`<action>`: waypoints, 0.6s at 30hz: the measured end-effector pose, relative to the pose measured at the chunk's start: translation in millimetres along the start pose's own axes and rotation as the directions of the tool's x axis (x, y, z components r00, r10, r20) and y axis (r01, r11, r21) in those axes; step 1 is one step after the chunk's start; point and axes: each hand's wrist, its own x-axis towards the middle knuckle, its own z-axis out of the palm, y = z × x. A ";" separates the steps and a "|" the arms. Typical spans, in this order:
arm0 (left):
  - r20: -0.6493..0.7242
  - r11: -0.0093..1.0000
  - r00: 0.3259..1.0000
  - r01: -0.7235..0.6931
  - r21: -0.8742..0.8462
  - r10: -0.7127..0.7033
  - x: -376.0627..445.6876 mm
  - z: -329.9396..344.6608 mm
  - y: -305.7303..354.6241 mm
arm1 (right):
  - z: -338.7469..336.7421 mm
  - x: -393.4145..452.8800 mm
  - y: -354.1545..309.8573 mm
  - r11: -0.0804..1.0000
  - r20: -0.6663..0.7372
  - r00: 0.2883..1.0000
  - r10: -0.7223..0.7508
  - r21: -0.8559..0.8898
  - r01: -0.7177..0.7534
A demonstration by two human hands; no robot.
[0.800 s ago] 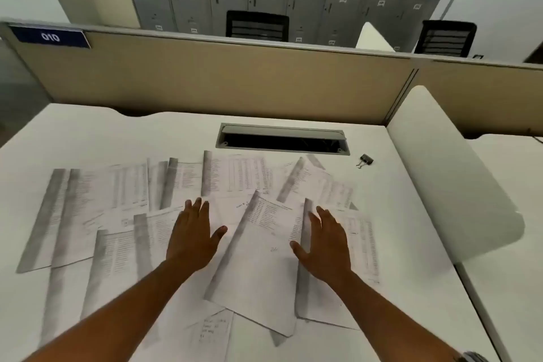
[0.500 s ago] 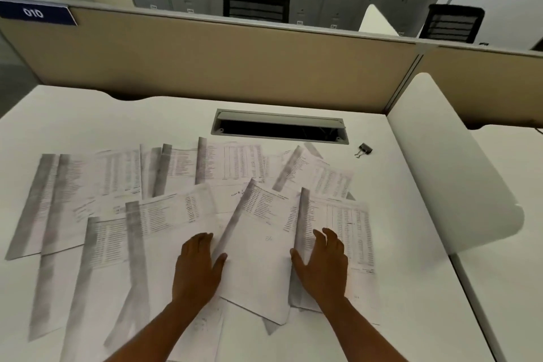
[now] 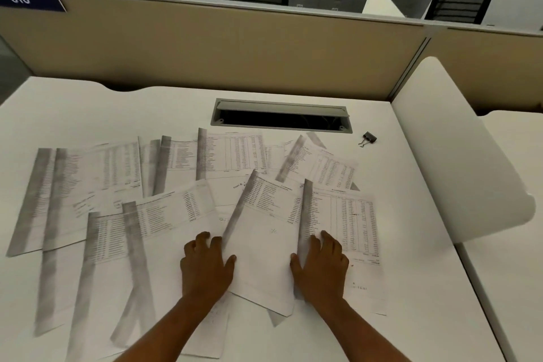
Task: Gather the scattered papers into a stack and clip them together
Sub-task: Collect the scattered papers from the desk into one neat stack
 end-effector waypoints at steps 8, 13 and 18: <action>0.146 0.995 0.986 0.086 -0.049 -0.078 10.5 -2.1 27.5 | -1.8 8.9 -2.2 0.997 0.119 0.991 0.060 0.032 -0.065; 0.107 0.970 0.992 0.092 -0.226 -0.069 15.9 -15.3 25.3 | -17.8 6.1 -7.5 0.952 0.013 0.992 0.125 0.280 -0.124; 0.093 0.916 0.992 0.119 -0.384 -0.090 -0.3 -27.5 19.3 | -36.4 -7.4 -51.2 0.925 0.027 1.000 0.016 0.379 -0.025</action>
